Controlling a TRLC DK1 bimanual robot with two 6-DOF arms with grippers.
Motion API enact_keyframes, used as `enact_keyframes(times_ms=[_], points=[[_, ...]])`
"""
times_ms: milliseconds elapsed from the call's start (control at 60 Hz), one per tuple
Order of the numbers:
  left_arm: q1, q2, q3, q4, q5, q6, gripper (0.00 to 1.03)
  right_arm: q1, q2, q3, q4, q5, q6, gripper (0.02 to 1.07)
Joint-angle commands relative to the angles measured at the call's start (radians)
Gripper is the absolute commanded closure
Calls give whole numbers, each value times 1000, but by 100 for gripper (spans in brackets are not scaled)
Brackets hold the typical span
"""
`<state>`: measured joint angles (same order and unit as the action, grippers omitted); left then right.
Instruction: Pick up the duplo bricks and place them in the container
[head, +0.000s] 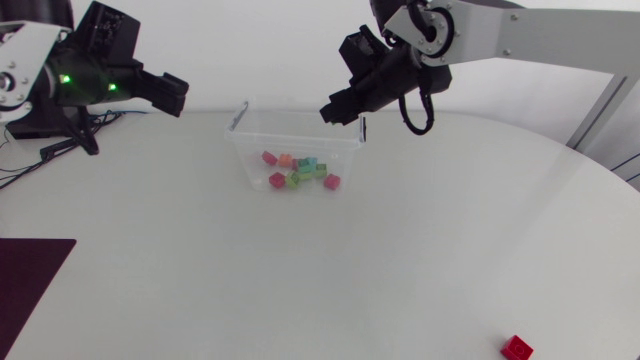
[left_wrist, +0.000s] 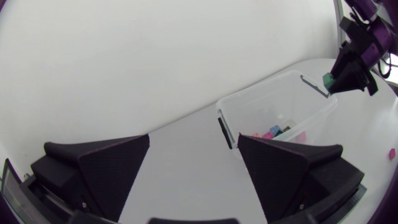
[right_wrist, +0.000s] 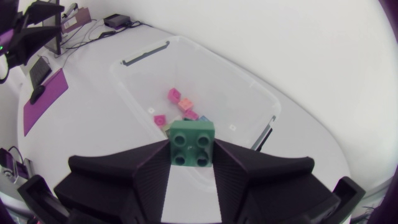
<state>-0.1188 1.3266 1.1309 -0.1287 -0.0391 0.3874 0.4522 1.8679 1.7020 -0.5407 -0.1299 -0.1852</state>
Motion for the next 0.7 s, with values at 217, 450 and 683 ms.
enact_keyframes(times_ms=[217,450,683], points=[[77,-308,-263,60,22,25,4,-20,191,148,50,42,21,101],[169,-491,-415,57,85,21,4,-27,283,254,24,99,23,18],[240,-656,-528,35,166,27,4,-35,182,168,36,110,30,6]])
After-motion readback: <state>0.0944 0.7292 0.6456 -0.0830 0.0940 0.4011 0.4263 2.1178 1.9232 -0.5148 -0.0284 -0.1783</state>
